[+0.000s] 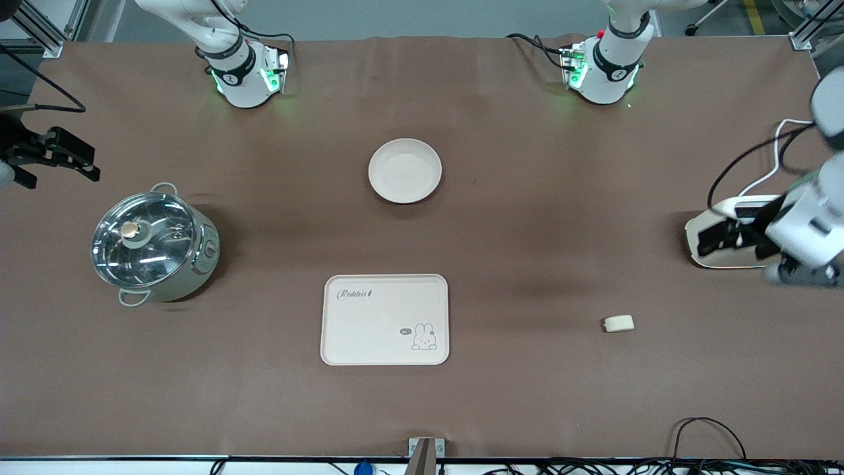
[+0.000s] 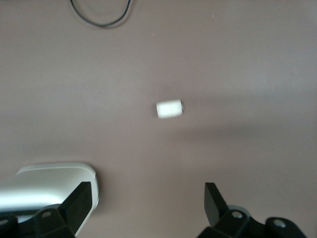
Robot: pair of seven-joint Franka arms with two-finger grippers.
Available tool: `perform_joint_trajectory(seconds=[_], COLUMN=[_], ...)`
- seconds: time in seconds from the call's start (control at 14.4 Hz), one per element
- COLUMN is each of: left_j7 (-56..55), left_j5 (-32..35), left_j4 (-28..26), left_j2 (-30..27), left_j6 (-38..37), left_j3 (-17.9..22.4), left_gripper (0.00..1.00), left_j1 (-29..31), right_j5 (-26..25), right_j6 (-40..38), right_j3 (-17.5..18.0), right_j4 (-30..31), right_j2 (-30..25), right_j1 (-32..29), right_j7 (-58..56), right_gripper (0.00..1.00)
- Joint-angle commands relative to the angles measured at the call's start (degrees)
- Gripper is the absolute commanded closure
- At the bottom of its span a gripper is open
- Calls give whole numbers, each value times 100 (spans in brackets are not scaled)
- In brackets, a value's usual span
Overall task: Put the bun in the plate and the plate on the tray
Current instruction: 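Reach the left gripper down to the white bun and grasp it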
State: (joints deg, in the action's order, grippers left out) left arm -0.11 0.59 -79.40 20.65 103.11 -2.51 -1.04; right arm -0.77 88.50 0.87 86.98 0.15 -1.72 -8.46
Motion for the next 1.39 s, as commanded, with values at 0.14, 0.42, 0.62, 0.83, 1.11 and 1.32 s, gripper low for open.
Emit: perform_joint_trajectory(seconds=[0.14, 0.42, 0.62, 0.83, 1.11, 1.32], left_j7=[-50, -304, -813, -1043, -1044, -1044], left_j5=[20, 2, -15, -7, 11, 29], left_j4=[-171, -243, -234, -260, -269, -260], left_j2=[1000, 1721, 1986, 2267, 2514, 2601], left_j6=[1550, 2125, 2169, 2309, 2503, 2661], left_j3=[-4, -13, -57, -57, -57, -48], left_gripper=[0, 2, 6, 14, 24, 24], left_j1=[87, -1, -71, -239, -230, -230], right_j5=[86, 15, 33, 15, 42, 42], right_j6=[18, -17, 18, -9, -26, -26], right_j3=[9, 1, 1, 1, -8, -8], right_j4=[38, 38, 56, 56, 64, 64], right_j2=[-77, -77, -77, -68, -68, -68], right_j1=[22, 14, 5, -4, 5, -30], right_j7=[-68, -77, -77, -86, -77, -86], right_gripper=[0, 0, 0, 0, 0, 0])
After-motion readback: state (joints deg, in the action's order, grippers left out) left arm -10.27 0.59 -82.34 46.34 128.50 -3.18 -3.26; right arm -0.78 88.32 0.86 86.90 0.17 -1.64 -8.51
